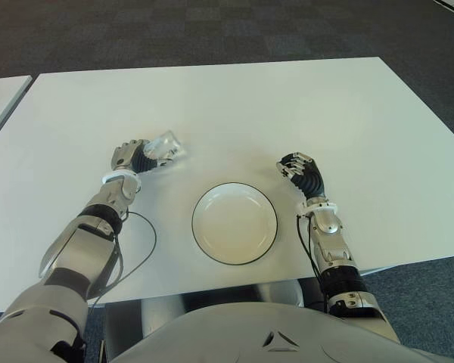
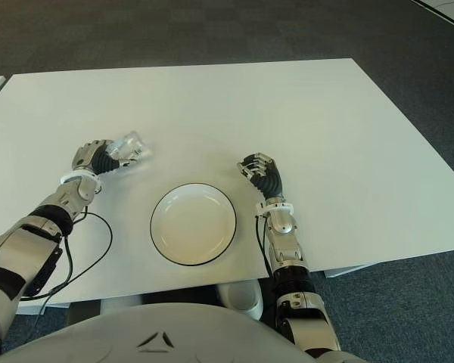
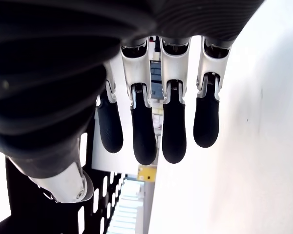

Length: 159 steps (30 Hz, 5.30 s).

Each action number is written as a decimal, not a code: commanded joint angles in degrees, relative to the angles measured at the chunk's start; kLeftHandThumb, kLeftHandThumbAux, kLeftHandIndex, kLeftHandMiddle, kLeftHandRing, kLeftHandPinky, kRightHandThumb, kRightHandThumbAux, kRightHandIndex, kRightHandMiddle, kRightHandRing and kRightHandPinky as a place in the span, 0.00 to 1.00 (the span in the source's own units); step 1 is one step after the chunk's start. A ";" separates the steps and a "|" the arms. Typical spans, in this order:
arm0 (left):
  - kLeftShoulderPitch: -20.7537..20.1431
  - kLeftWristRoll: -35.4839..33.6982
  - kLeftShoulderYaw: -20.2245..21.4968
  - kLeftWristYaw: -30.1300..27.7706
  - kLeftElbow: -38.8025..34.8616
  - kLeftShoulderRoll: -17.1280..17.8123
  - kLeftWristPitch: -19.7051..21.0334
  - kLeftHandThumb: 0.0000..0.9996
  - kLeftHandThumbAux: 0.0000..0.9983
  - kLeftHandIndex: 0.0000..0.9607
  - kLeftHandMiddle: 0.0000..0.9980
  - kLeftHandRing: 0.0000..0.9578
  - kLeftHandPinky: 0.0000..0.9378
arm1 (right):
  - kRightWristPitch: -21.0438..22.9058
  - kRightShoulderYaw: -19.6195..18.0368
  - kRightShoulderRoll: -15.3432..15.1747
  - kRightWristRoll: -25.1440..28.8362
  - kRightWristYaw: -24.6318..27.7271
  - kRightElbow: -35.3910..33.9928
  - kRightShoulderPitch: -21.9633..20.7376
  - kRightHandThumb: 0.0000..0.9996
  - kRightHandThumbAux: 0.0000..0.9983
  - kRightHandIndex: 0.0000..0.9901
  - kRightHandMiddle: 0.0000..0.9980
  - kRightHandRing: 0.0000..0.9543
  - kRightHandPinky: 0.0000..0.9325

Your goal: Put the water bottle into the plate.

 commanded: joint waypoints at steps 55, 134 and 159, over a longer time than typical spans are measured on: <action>27.80 -2.42 11.93 2.67 -65.16 -10.28 1.01 0.75 0.70 0.46 0.90 0.93 0.91 | 2.01 -0.16 -0.89 0.34 0.66 -0.25 0.39 0.70 0.74 0.43 0.48 0.50 0.53; 37.41 29.23 -5.80 -3.64 -70.13 -1.09 -1.81 0.84 0.66 0.45 0.52 0.76 0.76 | 1.29 -0.03 0.38 0.45 0.21 -0.90 0.67 0.70 0.74 0.43 0.49 0.51 0.54; 36.29 25.16 -4.39 -10.34 -70.90 0.27 -1.88 0.30 0.72 0.12 0.24 0.24 0.25 | 3.33 0.22 0.67 -0.63 -1.32 1.04 -1.31 0.71 0.74 0.43 0.49 0.51 0.52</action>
